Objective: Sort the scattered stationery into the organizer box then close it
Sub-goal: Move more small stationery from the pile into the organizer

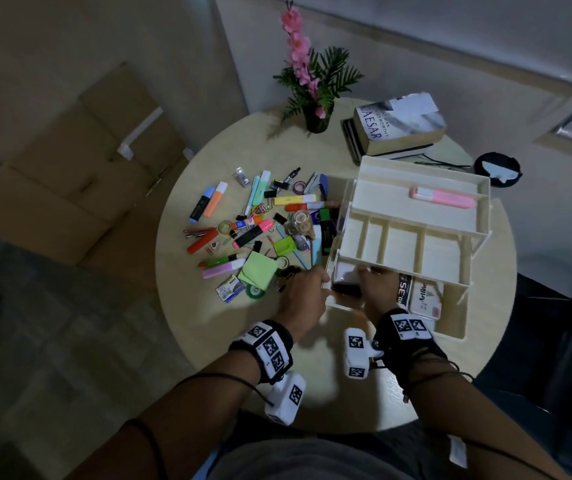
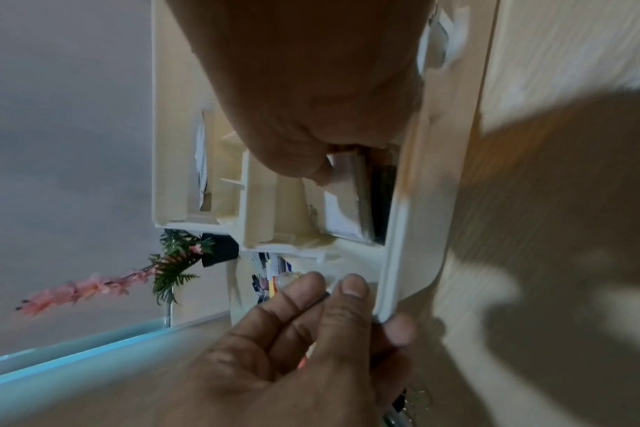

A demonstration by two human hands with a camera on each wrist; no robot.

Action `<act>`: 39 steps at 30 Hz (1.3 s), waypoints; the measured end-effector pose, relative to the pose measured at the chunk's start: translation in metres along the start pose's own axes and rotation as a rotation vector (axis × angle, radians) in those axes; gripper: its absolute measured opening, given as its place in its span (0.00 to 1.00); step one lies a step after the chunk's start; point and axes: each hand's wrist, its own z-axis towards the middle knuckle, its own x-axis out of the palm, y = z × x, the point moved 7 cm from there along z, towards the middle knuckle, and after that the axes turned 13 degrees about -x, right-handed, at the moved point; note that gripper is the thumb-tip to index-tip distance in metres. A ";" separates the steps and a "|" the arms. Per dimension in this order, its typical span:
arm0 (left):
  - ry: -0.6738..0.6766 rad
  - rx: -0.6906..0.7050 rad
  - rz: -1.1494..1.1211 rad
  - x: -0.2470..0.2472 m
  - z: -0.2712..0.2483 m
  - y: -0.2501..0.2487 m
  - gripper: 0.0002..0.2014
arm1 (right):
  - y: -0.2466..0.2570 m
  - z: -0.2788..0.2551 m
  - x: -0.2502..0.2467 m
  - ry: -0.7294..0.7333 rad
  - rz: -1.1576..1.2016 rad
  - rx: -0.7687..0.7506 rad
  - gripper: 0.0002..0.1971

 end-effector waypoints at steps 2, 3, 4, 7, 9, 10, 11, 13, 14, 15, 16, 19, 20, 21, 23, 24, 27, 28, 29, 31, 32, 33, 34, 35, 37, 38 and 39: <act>-0.004 -0.001 -0.020 0.000 0.000 0.000 0.12 | -0.025 0.022 0.001 0.021 -0.100 -0.039 0.10; 0.001 0.001 -0.032 0.001 0.000 0.000 0.10 | -0.039 0.033 0.004 0.033 -0.147 -0.050 0.11; 0.007 0.001 -0.051 0.000 -0.001 0.001 0.09 | -0.040 0.036 0.006 0.035 -0.200 -0.062 0.13; 0.036 0.004 -0.100 0.002 -0.003 0.000 0.07 | -0.033 0.030 0.005 0.003 -0.428 -0.030 0.22; 0.044 0.002 -0.120 0.001 -0.003 0.002 0.06 | -0.037 0.032 0.008 0.027 -0.548 -0.032 0.26; 0.049 0.002 -0.124 0.001 -0.002 0.003 0.06 | -0.037 0.032 0.011 0.065 -0.571 -0.045 0.26; 0.050 0.004 -0.124 0.001 -0.001 0.003 0.06 | -0.038 0.034 0.013 0.086 -0.584 -0.056 0.25; 0.061 0.007 -0.123 0.001 0.000 0.003 0.06 | -0.033 0.035 0.013 0.106 -0.592 -0.099 0.21; 0.070 0.012 -0.128 0.001 0.000 0.003 0.06 | -0.028 0.032 0.013 0.110 -0.590 -0.096 0.19; 0.082 0.021 -0.133 0.000 0.000 0.003 0.06 | -0.017 0.024 0.011 0.101 -0.586 -0.098 0.19; 0.095 0.032 -0.138 -0.002 0.000 0.003 0.06 | -0.003 0.013 0.010 0.097 -0.577 -0.105 0.20; 0.048 0.080 -0.101 -0.017 0.003 0.012 0.05 | 0.026 -0.013 0.010 0.116 -0.510 -0.165 0.19; -0.004 0.084 -0.069 -0.025 0.008 0.019 0.05 | 0.036 -0.021 0.010 0.134 -0.470 -0.178 0.16; -0.061 0.071 -0.025 -0.034 0.014 0.030 0.05 | 0.042 -0.027 0.010 0.164 -0.428 -0.182 0.12; -0.149 0.000 0.106 -0.052 0.032 0.058 0.08 | 0.059 -0.042 0.007 0.242 -0.449 -0.219 0.07; -0.159 -0.049 0.184 -0.059 0.042 0.075 0.12 | 0.067 -0.049 0.004 0.262 -0.537 -0.287 0.07; -0.067 -0.085 0.417 -0.066 0.068 0.111 0.28 | 0.091 -0.071 0.002 0.314 -0.870 -0.526 0.10; -0.029 -0.043 0.469 -0.065 0.073 0.115 0.32 | 0.102 -0.082 0.007 0.335 -0.955 -0.587 0.09; 0.003 0.004 0.504 -0.065 0.076 0.117 0.34 | 0.109 -0.090 0.015 0.356 -1.010 -0.620 0.10; 0.050 0.077 0.543 -0.065 0.080 0.117 0.33 | 0.118 -0.100 0.036 0.405 -1.011 -0.635 0.12; 0.069 0.096 0.549 -0.066 0.082 0.116 0.32 | 0.119 -0.102 0.047 0.435 -0.976 -0.630 0.11; 0.086 0.106 0.553 -0.067 0.083 0.116 0.31 | 0.118 -0.103 0.059 0.463 -0.936 -0.617 0.10; 0.094 0.110 0.562 -0.069 0.084 0.116 0.29 | 0.116 -0.104 0.070 0.482 -0.901 -0.599 0.09; 0.093 0.118 0.573 -0.071 0.086 0.115 0.27 | 0.112 -0.103 0.080 0.494 -0.885 -0.572 0.09; 0.078 0.132 0.556 -0.075 0.090 0.115 0.23 | 0.103 -0.101 0.097 0.514 -0.878 -0.515 0.08; 0.079 0.140 0.514 -0.078 0.092 0.115 0.19 | 0.100 -0.100 0.106 0.514 -0.875 -0.488 0.07; 0.095 0.144 0.445 -0.081 0.096 0.117 0.15 | 0.097 -0.100 0.113 0.504 -0.866 -0.471 0.05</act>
